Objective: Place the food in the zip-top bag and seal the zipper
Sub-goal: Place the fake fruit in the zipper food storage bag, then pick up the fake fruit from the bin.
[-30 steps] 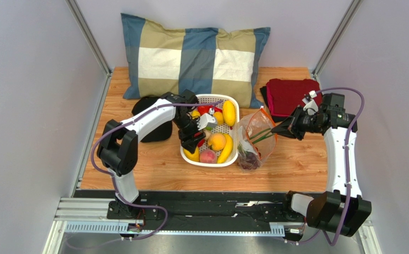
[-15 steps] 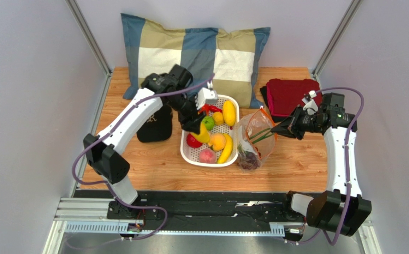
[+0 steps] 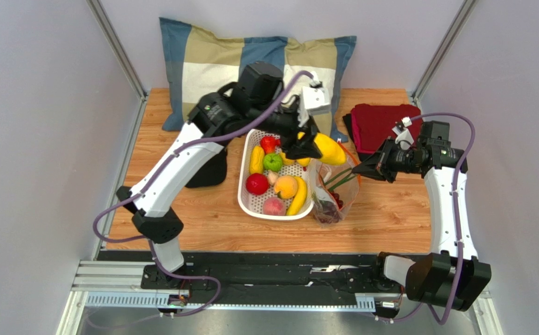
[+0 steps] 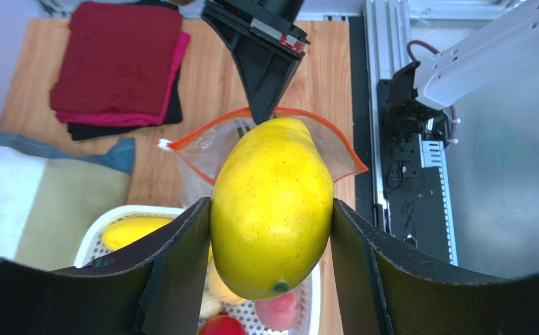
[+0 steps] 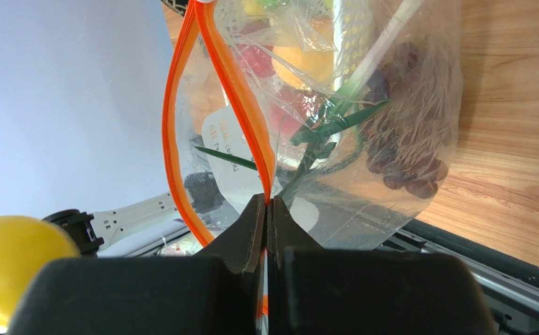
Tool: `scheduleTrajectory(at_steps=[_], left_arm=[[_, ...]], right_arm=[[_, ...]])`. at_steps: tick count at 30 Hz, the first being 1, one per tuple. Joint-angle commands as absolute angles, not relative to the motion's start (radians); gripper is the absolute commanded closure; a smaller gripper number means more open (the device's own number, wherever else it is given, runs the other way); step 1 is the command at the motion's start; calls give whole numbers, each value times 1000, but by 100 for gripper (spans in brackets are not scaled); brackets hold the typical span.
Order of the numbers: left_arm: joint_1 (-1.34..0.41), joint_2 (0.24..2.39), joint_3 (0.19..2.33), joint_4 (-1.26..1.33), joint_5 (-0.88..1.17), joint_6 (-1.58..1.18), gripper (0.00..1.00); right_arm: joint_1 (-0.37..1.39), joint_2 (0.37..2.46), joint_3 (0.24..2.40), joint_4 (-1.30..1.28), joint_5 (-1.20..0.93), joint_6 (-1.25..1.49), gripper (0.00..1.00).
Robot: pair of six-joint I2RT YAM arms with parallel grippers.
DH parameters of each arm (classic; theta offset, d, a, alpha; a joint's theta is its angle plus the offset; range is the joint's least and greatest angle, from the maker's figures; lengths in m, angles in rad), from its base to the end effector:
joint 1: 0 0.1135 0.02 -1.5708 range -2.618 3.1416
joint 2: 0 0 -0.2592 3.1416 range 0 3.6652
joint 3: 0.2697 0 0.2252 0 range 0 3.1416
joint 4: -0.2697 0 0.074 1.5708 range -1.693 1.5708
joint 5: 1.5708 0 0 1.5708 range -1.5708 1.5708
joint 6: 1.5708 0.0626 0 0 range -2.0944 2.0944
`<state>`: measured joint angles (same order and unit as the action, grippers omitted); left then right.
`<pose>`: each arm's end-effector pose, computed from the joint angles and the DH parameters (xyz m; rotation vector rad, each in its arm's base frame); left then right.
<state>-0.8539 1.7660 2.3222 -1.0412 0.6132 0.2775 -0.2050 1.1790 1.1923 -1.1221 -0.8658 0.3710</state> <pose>0.1921 -0.2752 0.4750 1.4407 1.5327 -0.9815 0.1941 0.0083 0.3134 0.4507 2.4803 1.2031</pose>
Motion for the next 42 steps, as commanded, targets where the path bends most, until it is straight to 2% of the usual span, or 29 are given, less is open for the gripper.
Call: scheduleTrajectory(at_steps=[1, 6, 9, 10, 11, 12, 13, 14, 18, 24, 29, 33, 39, 42], left_arm=[[-905, 1867, 2352, -1031, 456, 244, 89], [-943, 1966, 2402, -1075, 339, 265, 87], [-963, 1994, 2424, -1077, 310, 271, 64], [-968, 1997, 2434, -1077, 289, 273, 47], [-969, 2000, 2439, -1080, 278, 268, 38], [-969, 1997, 2442, -1080, 270, 264, 25], [-969, 1991, 2442, -1080, 240, 261, 7], [-968, 1973, 2439, -1080, 224, 258, 4], [-863, 1841, 2327, -1026, 286, 181, 1], [-694, 1629, 1947, -927, 362, 156, 1], [-678, 1548, 1629, -907, 364, 198, 9], [-678, 1551, 1478, -853, 365, 111, 13], [-692, 1660, 1401, -793, 367, -66, 16], [-710, 1696, 1368, -738, 376, -101, 13]], right_arm=[[-190, 1157, 1229, -1078, -913, 399, 100], [-187, 1150, 1230, -1074, -922, 407, 100], [-181, 1155, 1221, -1068, -922, 410, 100], [-181, 1158, 1220, -1068, -922, 408, 100], [-181, 1160, 1216, -1068, -922, 410, 100], [-181, 1161, 1215, -1068, -920, 407, 100], [-179, 1163, 1213, -1069, -916, 405, 100], [-181, 1164, 1212, -1069, -914, 403, 100], [-181, 1170, 1210, -1074, -908, 399, 100], [-181, 1172, 1213, -1074, -914, 399, 100], [-181, 1174, 1219, -1074, -908, 396, 100], [-181, 1173, 1215, -1072, -902, 394, 100], [-181, 1181, 1215, -1072, -894, 396, 100], [-181, 1186, 1215, -1069, -888, 394, 100]])
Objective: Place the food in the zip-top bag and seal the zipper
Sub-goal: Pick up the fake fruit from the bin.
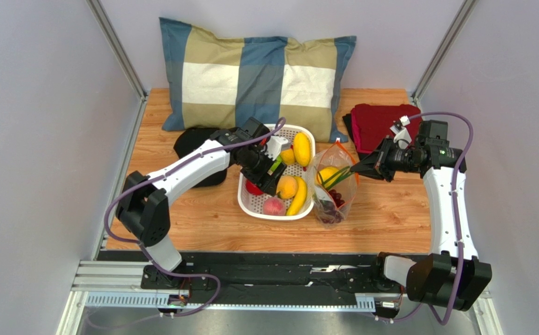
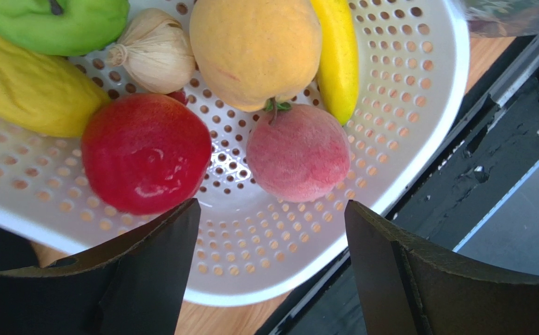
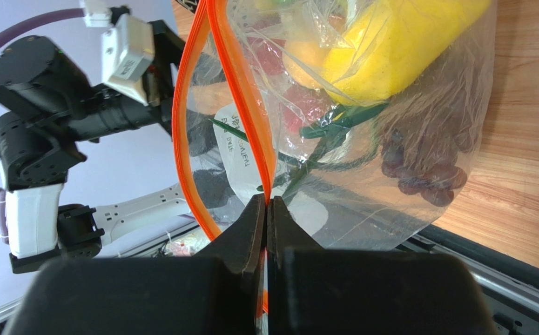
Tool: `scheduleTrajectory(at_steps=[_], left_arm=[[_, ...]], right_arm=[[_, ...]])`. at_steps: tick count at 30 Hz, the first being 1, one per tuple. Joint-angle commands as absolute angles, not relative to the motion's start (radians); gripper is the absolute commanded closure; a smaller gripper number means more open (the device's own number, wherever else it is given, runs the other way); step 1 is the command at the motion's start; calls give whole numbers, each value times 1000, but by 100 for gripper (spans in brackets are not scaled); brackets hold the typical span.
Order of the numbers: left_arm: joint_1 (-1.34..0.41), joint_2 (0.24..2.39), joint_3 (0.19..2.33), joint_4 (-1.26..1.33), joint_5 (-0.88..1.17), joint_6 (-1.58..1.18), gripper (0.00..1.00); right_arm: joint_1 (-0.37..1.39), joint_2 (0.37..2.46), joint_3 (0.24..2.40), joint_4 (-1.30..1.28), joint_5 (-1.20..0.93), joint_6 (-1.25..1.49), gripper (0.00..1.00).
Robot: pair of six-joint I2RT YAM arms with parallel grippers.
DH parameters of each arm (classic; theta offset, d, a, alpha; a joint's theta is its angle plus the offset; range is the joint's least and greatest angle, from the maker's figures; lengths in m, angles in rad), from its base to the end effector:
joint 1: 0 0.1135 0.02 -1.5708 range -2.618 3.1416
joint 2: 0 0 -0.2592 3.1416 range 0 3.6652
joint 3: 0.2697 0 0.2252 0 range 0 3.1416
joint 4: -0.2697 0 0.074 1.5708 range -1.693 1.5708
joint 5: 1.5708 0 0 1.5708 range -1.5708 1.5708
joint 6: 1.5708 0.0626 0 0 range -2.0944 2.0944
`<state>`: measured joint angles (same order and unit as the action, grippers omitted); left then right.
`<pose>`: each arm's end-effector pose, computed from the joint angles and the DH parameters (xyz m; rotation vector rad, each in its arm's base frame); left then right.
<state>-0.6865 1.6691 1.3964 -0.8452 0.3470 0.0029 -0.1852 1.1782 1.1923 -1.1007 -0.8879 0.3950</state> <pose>0.2408 -0.2249 0.2513 1.0355 2.5549 -0.6676 0.1956 0.0128 0.3156 0.4318 2.4684 1.2415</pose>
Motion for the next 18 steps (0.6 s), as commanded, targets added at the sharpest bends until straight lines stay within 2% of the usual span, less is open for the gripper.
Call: scheduleTrajectory(at_steps=[1, 14, 17, 18], left_arm=[[-716, 1718, 1370, -732, 380, -112, 13], [-750, 1890, 1361, -701, 399, -175, 12], [-750, 1913, 1371, -709, 397, -172, 14], [-750, 1916, 1382, -719, 400, -167, 18]], right_arm=[[-181, 1186, 1213, -1069, -887, 393, 100], [-181, 1198, 1215, -1069, -881, 387, 100], [-181, 1200, 1213, -1069, -879, 385, 100], [-183, 1201, 1215, -1069, -877, 384, 100]])
